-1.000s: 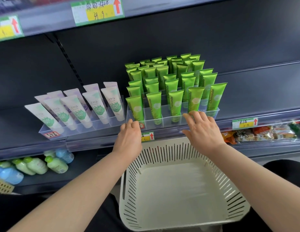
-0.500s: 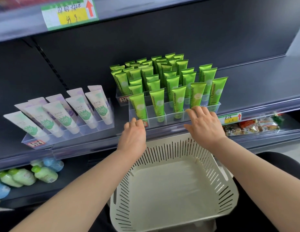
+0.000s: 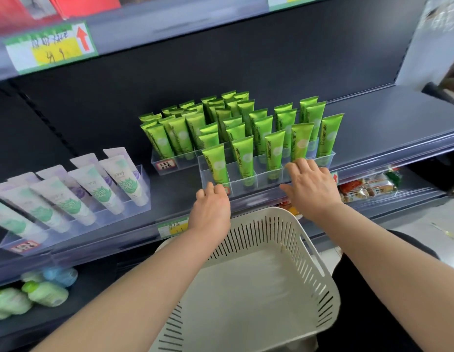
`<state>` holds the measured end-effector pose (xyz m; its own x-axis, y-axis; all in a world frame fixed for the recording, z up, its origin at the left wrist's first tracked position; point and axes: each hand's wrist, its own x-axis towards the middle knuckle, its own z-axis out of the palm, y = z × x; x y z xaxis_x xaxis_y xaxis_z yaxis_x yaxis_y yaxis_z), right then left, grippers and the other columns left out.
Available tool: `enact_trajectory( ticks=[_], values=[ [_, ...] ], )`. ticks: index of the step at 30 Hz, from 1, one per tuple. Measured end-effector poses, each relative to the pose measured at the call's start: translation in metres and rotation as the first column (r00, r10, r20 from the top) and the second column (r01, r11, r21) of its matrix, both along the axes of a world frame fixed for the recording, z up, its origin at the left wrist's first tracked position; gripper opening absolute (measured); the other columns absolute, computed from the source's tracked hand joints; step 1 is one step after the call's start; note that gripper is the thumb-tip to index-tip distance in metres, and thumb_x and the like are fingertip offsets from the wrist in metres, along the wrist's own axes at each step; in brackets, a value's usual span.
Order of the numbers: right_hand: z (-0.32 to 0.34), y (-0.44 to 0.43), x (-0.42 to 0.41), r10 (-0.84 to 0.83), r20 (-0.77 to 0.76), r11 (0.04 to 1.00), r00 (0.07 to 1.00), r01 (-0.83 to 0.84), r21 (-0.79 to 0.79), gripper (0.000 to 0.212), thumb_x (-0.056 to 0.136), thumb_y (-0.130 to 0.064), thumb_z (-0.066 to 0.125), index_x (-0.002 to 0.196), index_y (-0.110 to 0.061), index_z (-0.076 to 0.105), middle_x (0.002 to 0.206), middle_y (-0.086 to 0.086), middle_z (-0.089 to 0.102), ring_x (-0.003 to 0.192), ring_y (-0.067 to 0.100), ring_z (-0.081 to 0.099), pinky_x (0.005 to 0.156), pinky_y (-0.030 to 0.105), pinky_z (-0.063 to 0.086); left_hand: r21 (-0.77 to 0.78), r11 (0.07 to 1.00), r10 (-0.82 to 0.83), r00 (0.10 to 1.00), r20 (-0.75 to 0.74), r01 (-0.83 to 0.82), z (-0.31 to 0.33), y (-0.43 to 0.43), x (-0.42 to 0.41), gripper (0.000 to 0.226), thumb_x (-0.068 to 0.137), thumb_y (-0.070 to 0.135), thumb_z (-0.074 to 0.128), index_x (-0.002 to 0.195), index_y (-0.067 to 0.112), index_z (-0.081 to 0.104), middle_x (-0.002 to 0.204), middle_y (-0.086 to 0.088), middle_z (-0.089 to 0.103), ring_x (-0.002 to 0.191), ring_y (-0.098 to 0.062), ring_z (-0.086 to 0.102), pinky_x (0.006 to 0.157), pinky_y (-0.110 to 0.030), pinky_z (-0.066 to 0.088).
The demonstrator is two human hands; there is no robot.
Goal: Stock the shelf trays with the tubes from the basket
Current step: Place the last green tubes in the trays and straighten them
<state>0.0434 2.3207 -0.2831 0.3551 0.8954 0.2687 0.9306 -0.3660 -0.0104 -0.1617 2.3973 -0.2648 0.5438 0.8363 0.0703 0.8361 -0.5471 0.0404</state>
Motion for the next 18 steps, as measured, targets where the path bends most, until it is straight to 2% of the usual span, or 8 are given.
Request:
enact_trajectory(
  ticks=[14,18],
  values=[
    [-0.003,-0.006,0.041,-0.163,-0.054,0.987,0.985,0.163,0.006,0.048,0.093,-0.049,0.043,0.128,-0.015,0.043,0.124,0.004,0.048,0.119,0.025,0.044,0.091,0.041,0.041,0.004,0.996,-0.09,0.995,-0.046,0.09,0.006,-0.004,0.06,0.049,0.083,-0.002,0.063,0.127,0.004,0.043,0.121,-0.011,0.048,0.107,-0.029,0.047,0.085,-0.036,0.046],
    [-0.003,-0.005,0.043,-0.177,-0.055,0.983,0.983,0.179,0.028,0.042,0.093,-0.044,0.043,0.122,-0.014,0.049,0.121,0.004,0.051,0.116,0.025,0.047,0.088,0.041,0.042,0.017,0.991,-0.132,0.99,-0.049,0.133,0.007,-0.007,0.077,0.048,0.084,0.0,0.064,0.127,0.004,0.043,0.123,-0.011,0.049,0.108,-0.029,0.047,0.085,-0.036,0.045]
  ],
)
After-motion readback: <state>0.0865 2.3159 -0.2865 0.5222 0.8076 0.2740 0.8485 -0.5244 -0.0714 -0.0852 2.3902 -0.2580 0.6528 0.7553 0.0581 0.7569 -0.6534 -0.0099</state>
